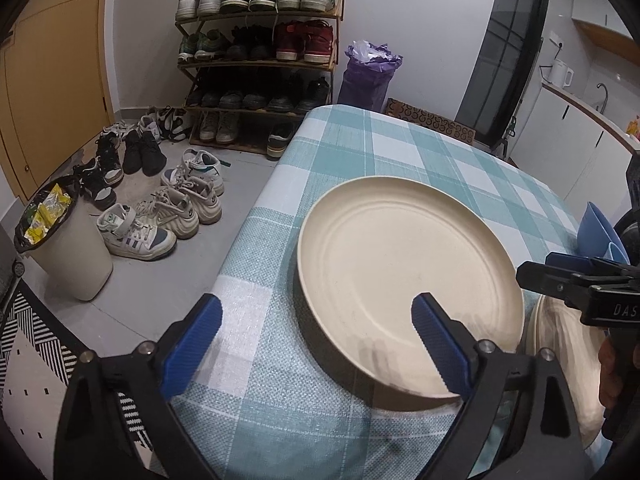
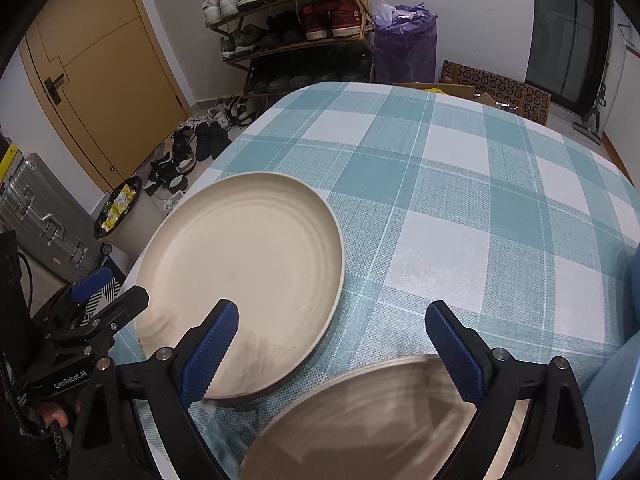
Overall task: Organize plates and bowls
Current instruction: 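Move both grippers to the rim of the loose cream plate, then close both grippers on the rim of the loose cream plate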
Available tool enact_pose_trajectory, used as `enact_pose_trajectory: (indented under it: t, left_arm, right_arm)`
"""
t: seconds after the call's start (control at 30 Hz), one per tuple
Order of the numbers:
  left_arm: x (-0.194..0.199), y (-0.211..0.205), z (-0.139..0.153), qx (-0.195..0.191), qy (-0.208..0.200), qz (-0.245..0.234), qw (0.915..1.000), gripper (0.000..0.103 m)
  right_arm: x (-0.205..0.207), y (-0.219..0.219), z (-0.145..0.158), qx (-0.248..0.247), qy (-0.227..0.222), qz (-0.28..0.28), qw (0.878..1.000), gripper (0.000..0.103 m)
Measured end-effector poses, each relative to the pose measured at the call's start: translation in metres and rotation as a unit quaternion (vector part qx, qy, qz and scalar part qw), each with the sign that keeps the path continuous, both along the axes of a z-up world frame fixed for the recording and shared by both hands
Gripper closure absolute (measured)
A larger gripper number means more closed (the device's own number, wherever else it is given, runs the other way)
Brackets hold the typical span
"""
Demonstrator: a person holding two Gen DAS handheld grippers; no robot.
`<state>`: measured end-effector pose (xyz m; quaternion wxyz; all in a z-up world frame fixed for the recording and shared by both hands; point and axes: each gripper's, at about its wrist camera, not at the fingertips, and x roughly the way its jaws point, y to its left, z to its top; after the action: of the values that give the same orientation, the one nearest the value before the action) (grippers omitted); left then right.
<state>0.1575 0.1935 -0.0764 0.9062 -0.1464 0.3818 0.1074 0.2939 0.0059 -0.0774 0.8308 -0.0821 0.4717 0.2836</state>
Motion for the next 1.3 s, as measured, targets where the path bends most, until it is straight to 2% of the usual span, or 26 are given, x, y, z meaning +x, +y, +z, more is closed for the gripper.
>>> enact_pose_trajectory:
  t: [0.07, 0.2, 0.27, 0.3, 0.5, 0.73, 0.83, 0.97, 1.0, 1.3]
  left_arm:
    - [0.0, 0.002, -0.002, -0.006, 0.0, 0.002, 1.0, 0.017]
    - [-0.002, 0.007, -0.005, -0.02, 0.001, 0.011, 0.9997, 0.018]
    - [-0.002, 0.008, -0.006, -0.023, 0.001, 0.012, 0.9997, 0.025]
    - [-0.002, 0.008, -0.007, -0.026, 0.003, 0.01, 0.9996, 0.031]
    - [0.0, 0.009, -0.011, -0.034, 0.008, 0.009, 0.9994, 0.042]
    - [0.0, 0.009, -0.013, -0.04, 0.009, 0.004, 0.9991, 0.059]
    - [0.0, 0.008, -0.013, -0.04, 0.009, 0.0, 0.9991, 0.066]
    - [0.0, 0.006, -0.013, -0.037, 0.006, -0.005, 0.9993, 0.07]
    - [0.0, 0.005, -0.013, -0.036, 0.007, -0.006, 0.9993, 0.075]
    - [0.001, -0.001, -0.012, -0.032, 0.006, -0.02, 0.9993, 0.082]
  right_arm:
    - [0.001, 0.003, -0.003, 0.002, 0.004, 0.004, 1.0, 0.013]
    - [0.004, 0.008, -0.009, -0.002, 0.011, 0.008, 1.0, 0.021]
    - [0.005, 0.011, -0.012, -0.003, 0.015, 0.011, 1.0, 0.027]
    - [0.005, 0.011, -0.013, -0.002, 0.02, 0.012, 1.0, 0.028]
    - [0.007, 0.013, -0.017, -0.001, 0.022, 0.009, 1.0, 0.033]
    - [0.005, 0.018, -0.022, -0.01, 0.023, 0.02, 0.999, 0.054]
    - [0.005, 0.018, -0.023, -0.012, 0.022, 0.019, 1.0, 0.06]
    - [0.005, 0.018, -0.023, -0.017, 0.016, 0.019, 1.0, 0.066]
    - [0.005, 0.018, -0.023, -0.019, 0.015, 0.019, 1.0, 0.066]
    - [0.003, 0.018, -0.023, -0.027, 0.002, 0.021, 0.999, 0.076]
